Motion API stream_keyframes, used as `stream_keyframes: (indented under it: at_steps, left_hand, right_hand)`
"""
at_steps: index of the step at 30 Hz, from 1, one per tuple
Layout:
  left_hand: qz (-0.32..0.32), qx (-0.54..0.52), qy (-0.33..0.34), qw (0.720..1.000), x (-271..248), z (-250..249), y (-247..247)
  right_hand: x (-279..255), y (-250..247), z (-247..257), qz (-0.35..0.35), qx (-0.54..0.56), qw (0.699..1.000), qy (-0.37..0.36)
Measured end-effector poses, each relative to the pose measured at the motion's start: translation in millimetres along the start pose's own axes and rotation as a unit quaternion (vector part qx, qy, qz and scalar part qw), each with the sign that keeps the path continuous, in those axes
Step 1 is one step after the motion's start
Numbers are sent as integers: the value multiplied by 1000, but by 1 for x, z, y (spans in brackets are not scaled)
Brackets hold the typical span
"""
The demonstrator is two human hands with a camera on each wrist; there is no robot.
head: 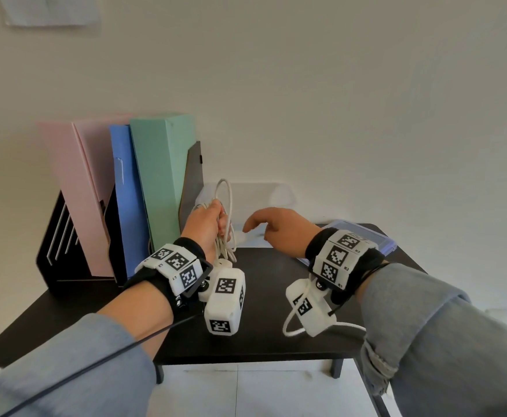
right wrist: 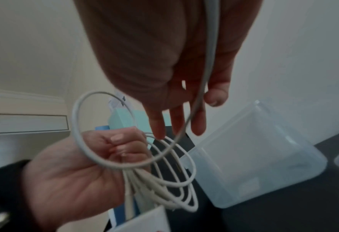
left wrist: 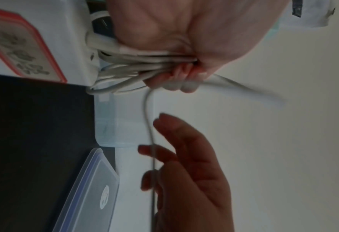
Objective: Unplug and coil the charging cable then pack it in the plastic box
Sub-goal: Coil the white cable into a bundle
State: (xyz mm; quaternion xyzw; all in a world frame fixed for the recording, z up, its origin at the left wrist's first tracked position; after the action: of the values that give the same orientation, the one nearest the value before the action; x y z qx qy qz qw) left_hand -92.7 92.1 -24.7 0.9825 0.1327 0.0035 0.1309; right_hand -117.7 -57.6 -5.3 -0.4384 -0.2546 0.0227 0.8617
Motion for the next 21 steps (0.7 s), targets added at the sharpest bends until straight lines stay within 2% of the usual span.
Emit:
stream_keyframes:
  at_steps: [4, 9, 15, 18, 21]
  left_hand:
    - [-56, -15, -17, 998, 6, 0, 0]
    - [-140, 14, 1, 990, 6, -1, -5]
    - [-177, 139, 73, 972, 5, -3, -1]
    - [-166, 133, 68, 975, 5, -1, 3]
    - [-115, 50, 29, 992, 6, 3, 4]
  right_hand:
    - [-5, 6, 16, 69, 37, 996, -32]
    - [0, 10, 22, 50, 138, 989, -25]
    - [4, 14, 28, 53, 173, 983, -21]
    - [6, 15, 25, 51, 185, 981, -12]
    - [9, 14, 19, 35, 187, 982, -4]
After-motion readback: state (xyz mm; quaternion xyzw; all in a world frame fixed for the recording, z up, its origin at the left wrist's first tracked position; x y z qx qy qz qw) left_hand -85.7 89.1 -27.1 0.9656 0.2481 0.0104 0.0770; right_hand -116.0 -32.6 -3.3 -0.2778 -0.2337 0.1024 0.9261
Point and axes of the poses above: each hand's wrist, its own x-axis towards the middle knuckle, its own y-axis out of the palm, z = x × y, the point moved 2 cm from there along x, towards the middle knuckle, and after that the axes turned 14 degrees about -z, right-handed, at the moved point
